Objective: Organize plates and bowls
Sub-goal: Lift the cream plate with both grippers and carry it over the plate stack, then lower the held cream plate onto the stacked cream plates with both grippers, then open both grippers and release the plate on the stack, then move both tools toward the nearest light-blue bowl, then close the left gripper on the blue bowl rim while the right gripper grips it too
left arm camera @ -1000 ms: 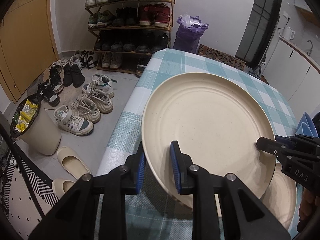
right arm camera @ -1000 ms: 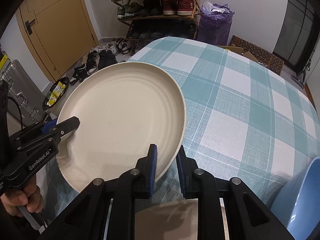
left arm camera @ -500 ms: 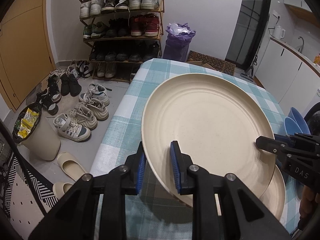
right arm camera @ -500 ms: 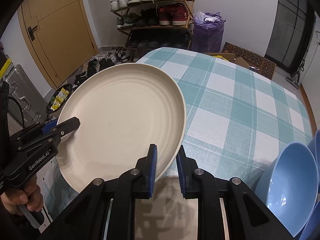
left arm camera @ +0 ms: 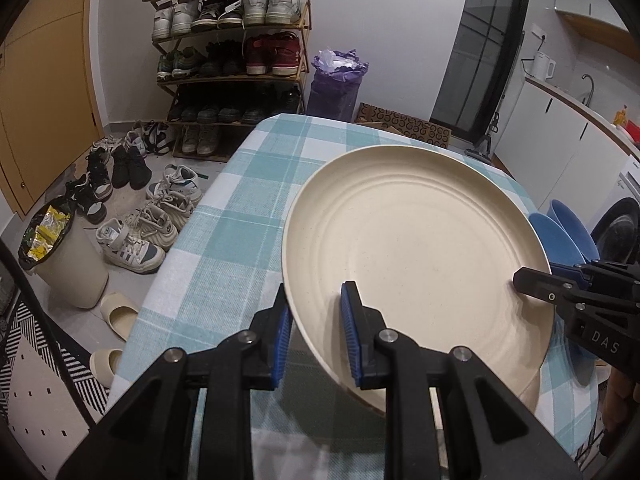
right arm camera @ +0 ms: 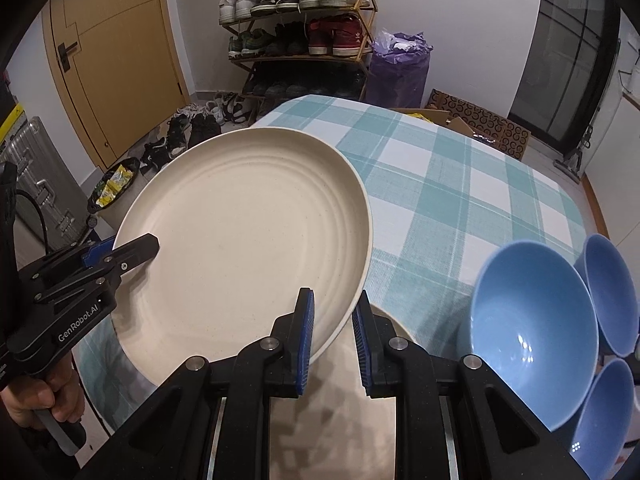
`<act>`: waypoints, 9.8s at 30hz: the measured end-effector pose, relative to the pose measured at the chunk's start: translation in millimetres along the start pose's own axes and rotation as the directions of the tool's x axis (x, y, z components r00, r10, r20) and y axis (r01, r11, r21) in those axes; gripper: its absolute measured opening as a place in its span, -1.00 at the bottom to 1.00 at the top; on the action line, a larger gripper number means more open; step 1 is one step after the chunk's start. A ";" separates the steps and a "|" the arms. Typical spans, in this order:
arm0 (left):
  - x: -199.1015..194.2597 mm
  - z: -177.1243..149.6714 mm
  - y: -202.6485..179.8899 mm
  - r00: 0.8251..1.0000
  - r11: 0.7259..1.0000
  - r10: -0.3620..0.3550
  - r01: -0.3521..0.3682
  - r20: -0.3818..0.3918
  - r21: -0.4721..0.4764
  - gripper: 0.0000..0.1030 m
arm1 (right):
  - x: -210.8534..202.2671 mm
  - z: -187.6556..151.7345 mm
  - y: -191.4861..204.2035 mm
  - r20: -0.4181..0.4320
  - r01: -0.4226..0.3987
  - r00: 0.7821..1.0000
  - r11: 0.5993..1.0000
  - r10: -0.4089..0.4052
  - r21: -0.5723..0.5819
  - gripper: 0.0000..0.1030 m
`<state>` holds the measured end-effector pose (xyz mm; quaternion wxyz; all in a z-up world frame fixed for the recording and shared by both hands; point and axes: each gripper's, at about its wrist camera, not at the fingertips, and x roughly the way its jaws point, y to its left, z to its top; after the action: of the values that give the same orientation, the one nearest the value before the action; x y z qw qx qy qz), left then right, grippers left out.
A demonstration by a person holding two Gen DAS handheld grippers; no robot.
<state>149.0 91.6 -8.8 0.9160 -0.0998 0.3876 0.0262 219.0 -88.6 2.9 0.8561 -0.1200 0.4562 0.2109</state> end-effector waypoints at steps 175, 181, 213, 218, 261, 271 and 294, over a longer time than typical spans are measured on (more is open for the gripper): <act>-72.8 -4.4 -142.1 0.959 0.914 -0.283 0.267 0.009 0.306 1.00 | -128.9 -105.7 -106.2 0.228 -0.035 0.973 0.976 -0.016 0.216 0.99; -86.0 8.8 -161.8 0.949 0.895 -0.314 0.288 0.020 0.341 1.00 | -171.6 -106.8 -126.9 0.271 0.008 0.959 0.966 -0.081 0.259 0.99; -61.6 71.8 -272.3 0.918 0.838 -0.396 0.372 -0.025 0.398 1.00 | -264.6 -101.4 -249.6 0.285 0.128 0.921 0.896 -0.267 0.426 0.99; -45.1 83.1 -284.0 0.920 0.841 -0.390 0.372 -0.036 0.392 1.00 | -255.0 -99.8 -270.2 0.269 0.128 0.924 0.882 -0.273 0.454 0.99; 82.8 115.4 -358.3 0.944 0.840 -0.282 0.329 -0.170 0.432 1.00 | -135.0 -61.7 -369.4 0.100 0.157 0.962 0.811 -0.255 0.563 0.98; 114.9 111.2 -365.5 0.949 0.849 -0.235 0.306 -0.209 0.432 1.00 | -101.2 -63.3 -387.4 0.055 0.153 0.972 0.798 -0.227 0.583 0.98; 160.0 98.4 -389.1 0.947 0.843 -0.171 0.284 -0.273 0.457 0.95 | -30.2 -68.3 -410.3 -0.033 0.152 0.986 0.793 -0.164 0.589 0.92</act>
<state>378.8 -273.9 6.8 0.8585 0.0878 0.4665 -0.1939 347.3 -485.4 -4.6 0.8699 0.1162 0.4792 -0.0122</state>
